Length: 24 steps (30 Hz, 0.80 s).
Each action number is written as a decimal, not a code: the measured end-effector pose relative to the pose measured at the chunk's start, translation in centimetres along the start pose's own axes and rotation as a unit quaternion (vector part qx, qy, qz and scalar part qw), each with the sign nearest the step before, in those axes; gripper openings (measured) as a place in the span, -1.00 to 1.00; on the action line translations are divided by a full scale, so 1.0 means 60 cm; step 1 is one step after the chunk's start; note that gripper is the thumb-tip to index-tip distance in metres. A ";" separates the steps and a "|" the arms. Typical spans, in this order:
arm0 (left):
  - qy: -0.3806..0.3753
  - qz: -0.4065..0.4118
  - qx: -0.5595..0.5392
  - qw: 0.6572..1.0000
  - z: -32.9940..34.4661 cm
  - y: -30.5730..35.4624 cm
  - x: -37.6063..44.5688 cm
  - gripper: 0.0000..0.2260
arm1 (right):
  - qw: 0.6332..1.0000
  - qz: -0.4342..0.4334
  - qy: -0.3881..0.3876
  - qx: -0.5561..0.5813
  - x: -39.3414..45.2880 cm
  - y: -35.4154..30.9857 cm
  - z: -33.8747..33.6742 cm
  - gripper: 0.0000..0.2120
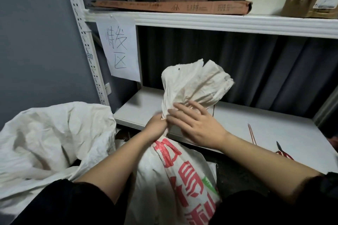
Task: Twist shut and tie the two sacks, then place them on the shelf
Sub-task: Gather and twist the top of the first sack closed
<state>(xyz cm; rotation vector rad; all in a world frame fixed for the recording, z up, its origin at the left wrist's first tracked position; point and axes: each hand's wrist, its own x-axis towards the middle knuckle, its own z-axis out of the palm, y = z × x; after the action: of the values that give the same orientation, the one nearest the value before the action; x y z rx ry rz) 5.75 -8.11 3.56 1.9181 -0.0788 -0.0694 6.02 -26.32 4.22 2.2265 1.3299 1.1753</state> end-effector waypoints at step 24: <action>0.089 -0.102 0.252 0.958 0.032 -0.041 -0.051 -0.53 | 0.991 0.029 -0.126 0.020 0.046 0.122 0.008 -0.76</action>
<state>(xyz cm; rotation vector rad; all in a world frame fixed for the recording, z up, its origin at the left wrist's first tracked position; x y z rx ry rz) 2.59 -8.81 0.60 2.4293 0.2464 -0.0151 11.38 -27.82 9.72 2.3641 1.2042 0.8551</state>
